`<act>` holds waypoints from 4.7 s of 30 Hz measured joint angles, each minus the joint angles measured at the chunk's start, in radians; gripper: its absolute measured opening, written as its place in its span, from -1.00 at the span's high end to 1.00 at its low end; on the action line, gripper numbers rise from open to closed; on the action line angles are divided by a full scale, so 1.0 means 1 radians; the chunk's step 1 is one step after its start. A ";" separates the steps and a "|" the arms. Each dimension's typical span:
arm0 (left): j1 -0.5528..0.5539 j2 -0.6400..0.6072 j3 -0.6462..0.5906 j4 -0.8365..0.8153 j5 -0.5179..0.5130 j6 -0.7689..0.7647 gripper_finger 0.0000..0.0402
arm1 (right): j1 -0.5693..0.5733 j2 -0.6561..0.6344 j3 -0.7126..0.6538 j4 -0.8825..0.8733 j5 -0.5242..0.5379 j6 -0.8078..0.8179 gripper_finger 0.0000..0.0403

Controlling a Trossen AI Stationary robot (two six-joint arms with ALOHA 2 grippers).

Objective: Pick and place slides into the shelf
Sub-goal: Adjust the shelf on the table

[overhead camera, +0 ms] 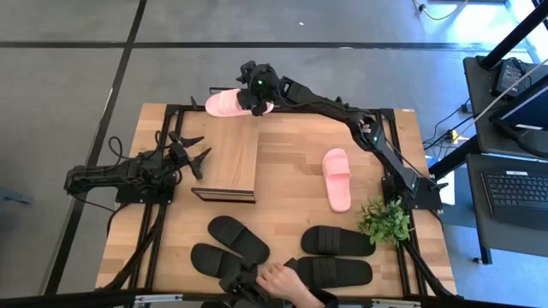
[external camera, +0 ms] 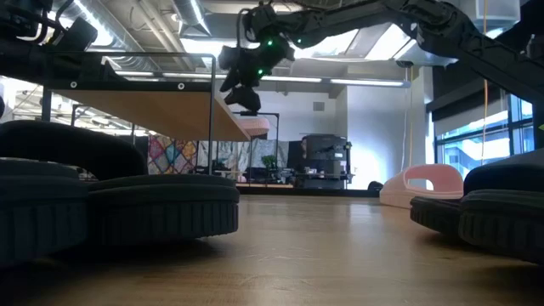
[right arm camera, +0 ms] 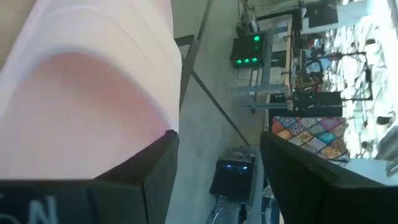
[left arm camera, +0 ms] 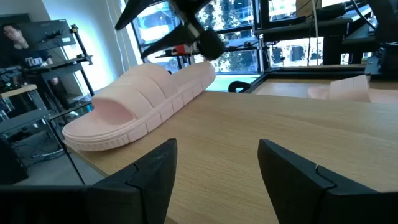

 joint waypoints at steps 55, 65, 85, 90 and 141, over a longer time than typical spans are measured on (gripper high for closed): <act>-0.007 0.001 0.215 -0.146 0.072 -0.072 -0.08 | -0.112 -0.136 -0.017 -0.852 -0.119 0.834 -0.12; -0.010 0.001 0.236 -0.163 0.662 -0.245 -0.08 | -0.110 -0.136 -0.017 -0.875 -0.119 0.835 -0.12; -0.171 0.254 0.203 -0.111 0.753 -0.370 -0.08 | -0.105 -0.136 -0.017 -0.866 -0.120 0.861 -0.12; -0.236 0.252 0.212 -0.073 0.755 -0.340 -0.08 | -0.099 -0.136 -0.017 -0.866 -0.113 0.860 -0.12; -1.023 0.616 0.326 0.157 0.109 -0.429 -0.08 | 0.569 -0.804 -0.989 -0.643 0.352 1.650 -0.12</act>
